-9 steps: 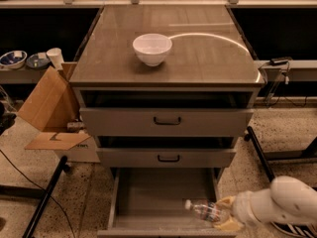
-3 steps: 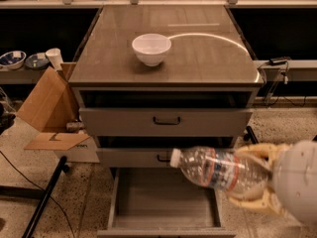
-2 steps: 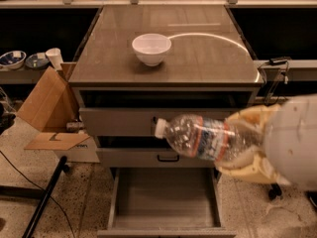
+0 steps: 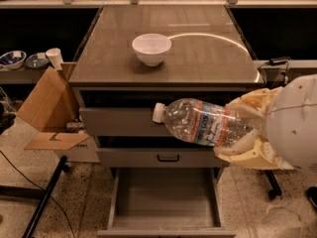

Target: Pick water bottle from bottom drawer and place on counter

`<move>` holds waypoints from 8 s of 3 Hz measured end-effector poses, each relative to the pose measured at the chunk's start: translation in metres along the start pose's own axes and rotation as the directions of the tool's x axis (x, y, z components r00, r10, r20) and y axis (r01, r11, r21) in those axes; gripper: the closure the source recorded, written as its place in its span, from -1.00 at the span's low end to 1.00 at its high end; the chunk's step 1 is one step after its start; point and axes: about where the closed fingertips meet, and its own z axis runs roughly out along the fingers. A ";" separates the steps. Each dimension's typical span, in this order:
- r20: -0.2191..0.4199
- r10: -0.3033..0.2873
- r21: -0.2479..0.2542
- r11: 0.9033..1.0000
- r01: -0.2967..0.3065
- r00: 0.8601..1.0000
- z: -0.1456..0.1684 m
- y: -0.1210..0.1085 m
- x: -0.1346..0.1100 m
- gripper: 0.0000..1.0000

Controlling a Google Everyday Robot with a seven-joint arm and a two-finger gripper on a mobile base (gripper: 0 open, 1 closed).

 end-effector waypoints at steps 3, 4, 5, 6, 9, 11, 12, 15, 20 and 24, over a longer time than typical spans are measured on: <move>0.000 0.000 0.000 1.000 0.000 1.000 0.000 0.000 0.000 1.00; 0.000 0.000 0.000 1.000 0.000 1.000 0.000 0.000 0.000 1.00; 0.066 -0.002 -0.013 1.000 0.002 0.998 -0.008 -0.010 -0.014 1.00; 0.141 0.005 -0.046 0.999 0.001 0.990 -0.007 -0.022 -0.018 1.00; 0.139 0.084 -0.058 0.995 -0.077 0.987 0.051 -0.123 0.000 1.00; 0.090 0.180 0.025 0.983 -0.182 0.980 0.072 -0.203 0.027 1.00; 0.054 0.239 0.081 0.967 -0.243 0.970 0.074 -0.240 0.048 1.00; -0.027 0.421 0.214 0.888 -0.406 0.907 0.095 -0.317 0.101 1.00; 0.055 0.425 0.151 0.891 -0.428 0.904 0.127 -0.279 0.061 1.00; 0.003 0.402 0.073 0.913 -0.401 0.916 0.229 -0.321 0.046 1.00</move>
Offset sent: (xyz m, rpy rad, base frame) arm 0.0614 -0.0274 0.0523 -0.0784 -0.0837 -0.0074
